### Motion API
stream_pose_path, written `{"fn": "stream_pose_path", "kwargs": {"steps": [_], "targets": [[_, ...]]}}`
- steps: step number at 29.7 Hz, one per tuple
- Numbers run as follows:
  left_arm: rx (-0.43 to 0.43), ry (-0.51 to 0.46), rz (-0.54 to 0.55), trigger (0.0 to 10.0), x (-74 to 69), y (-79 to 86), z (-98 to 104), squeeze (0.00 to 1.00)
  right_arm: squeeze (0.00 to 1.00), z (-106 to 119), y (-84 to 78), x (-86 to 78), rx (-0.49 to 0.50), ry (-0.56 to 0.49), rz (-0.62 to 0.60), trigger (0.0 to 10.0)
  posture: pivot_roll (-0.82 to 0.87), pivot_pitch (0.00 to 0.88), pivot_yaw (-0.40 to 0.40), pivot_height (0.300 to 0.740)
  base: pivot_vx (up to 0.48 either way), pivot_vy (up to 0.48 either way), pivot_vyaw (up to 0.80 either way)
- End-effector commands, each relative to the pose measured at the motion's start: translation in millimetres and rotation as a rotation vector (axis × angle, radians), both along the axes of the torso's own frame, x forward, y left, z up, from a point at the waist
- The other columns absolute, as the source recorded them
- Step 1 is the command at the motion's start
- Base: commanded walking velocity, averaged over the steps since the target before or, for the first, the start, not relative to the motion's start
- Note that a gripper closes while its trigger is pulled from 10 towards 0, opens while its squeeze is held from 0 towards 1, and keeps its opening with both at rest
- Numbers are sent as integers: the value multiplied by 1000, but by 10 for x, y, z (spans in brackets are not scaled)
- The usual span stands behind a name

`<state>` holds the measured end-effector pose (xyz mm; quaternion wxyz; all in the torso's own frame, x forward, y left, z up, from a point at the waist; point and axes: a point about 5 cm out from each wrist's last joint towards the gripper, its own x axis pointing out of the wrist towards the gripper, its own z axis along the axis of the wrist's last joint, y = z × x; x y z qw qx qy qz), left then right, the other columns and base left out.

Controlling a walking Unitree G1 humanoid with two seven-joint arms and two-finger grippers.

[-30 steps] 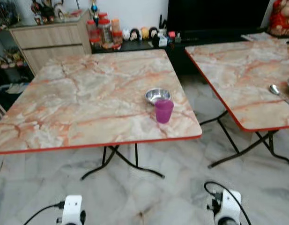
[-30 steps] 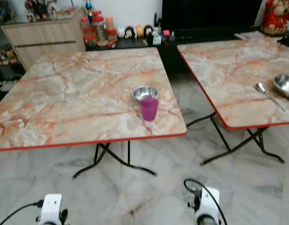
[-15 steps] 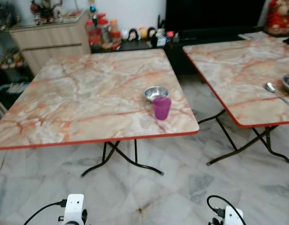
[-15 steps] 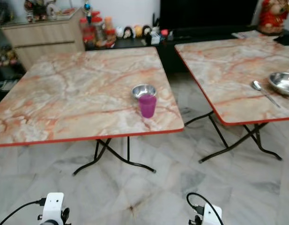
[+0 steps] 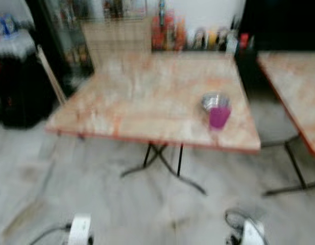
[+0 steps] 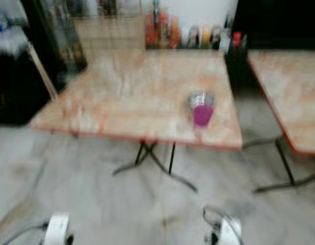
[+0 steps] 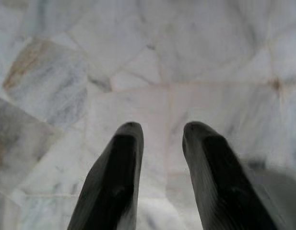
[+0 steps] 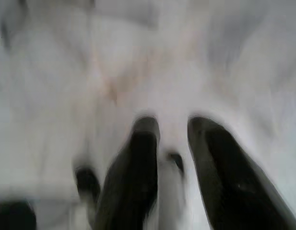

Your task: Setting the table

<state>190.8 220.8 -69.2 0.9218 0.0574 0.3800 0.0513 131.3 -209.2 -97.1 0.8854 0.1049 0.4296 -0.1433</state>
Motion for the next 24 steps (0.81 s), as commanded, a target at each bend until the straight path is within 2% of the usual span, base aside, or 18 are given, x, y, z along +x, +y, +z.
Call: {"fn": "stream_pose_path", "kwargs": {"steps": [1, 24], "targets": [[9, 33, 4, 10000, -92, 29, -44, 0, 0, 65, -34, 153, -12, -49, 0, 10000, -44, 0, 78, 740, 0, 0, 0], [-19, 22, 3, 10000, -63, -30, -41, 0, 0, 105, -82, 226, -16, -84, -77, 10000, -47, 0, 73, 740, 0, 0, -35]]}}
